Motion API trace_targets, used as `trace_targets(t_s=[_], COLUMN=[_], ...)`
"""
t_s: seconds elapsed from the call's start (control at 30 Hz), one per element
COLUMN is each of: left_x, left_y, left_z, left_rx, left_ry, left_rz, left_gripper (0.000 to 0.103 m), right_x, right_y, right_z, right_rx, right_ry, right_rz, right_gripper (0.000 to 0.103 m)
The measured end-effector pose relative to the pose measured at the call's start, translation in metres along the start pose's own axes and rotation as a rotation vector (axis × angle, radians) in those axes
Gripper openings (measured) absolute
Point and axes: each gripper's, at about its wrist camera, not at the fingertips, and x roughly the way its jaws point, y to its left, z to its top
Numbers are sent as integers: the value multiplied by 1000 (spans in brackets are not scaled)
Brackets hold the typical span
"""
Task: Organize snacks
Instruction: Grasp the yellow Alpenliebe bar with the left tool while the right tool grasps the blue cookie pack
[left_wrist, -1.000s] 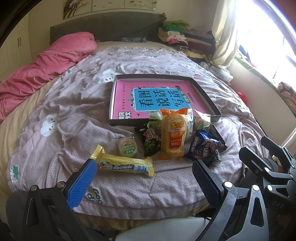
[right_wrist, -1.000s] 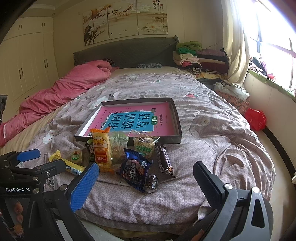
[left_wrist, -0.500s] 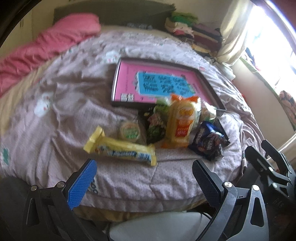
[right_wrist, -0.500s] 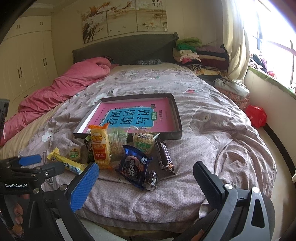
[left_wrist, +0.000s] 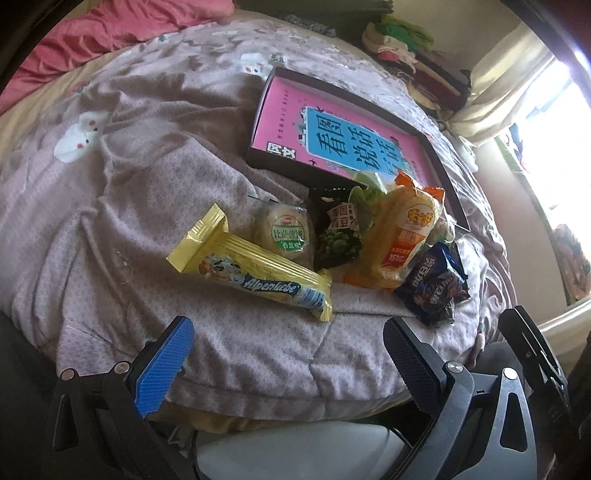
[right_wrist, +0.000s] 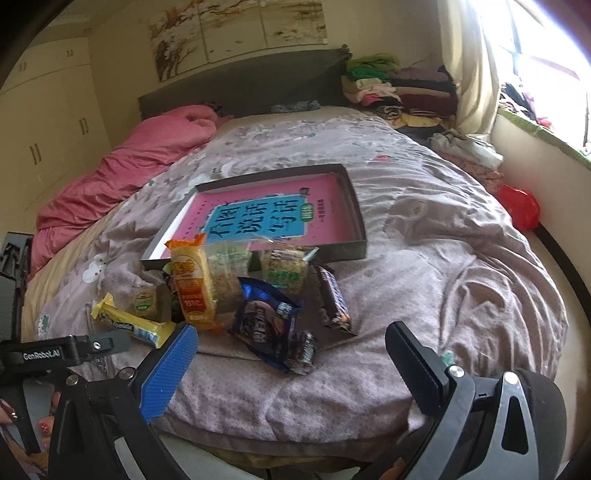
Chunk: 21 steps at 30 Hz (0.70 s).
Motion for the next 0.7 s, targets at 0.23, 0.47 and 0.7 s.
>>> trace_targets(t_s=[0.23,0.47,0.7], left_x=[10,19,29], left_y=[8,13,21], left_z=[10,19,28], left_rx=[-41,-72,-106], left_ry=[-2,4,6], left_rz=[-33,-79,-108], left_gripper=[88,73,65], right_x=[28,52,71], right_y=[7,14,7], right_z=[3,6,6], right_rx=[2,-29,8], right_ry=[52,101,157], right_rz=[54,81,108], right_gripper=[102,96,79])
